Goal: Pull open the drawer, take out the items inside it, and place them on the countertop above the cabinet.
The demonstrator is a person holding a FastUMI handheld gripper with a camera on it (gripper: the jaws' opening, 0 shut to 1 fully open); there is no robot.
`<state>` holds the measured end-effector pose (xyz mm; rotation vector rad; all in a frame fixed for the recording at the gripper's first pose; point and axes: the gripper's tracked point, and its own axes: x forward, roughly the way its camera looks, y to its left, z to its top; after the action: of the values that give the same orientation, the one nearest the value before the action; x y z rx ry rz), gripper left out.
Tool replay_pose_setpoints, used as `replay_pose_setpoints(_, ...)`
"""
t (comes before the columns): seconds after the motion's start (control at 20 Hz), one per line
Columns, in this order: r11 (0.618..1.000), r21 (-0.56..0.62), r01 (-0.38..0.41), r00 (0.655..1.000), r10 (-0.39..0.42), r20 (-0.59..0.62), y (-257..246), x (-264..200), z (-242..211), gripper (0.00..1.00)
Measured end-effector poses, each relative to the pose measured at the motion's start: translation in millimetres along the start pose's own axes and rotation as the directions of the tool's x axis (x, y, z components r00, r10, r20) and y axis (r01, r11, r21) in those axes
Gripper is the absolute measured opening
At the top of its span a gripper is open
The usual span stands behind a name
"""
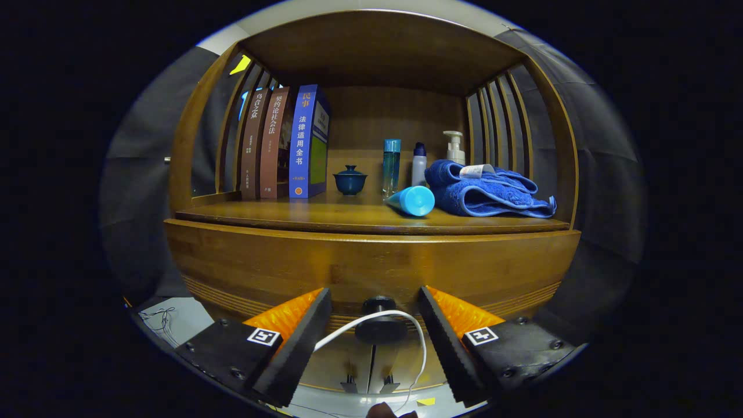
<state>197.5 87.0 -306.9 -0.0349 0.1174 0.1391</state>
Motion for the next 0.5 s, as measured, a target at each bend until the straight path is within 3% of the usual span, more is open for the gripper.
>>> replay_pose_setpoints(0.3,1.000,0.002,-0.007,1.000,0.007,0.002,-2,3,3,1.00)
replay_pose_setpoints(0.5,0.999,-0.025,0.030,0.997,-0.028,0.071,-36,-3,38,1.00)
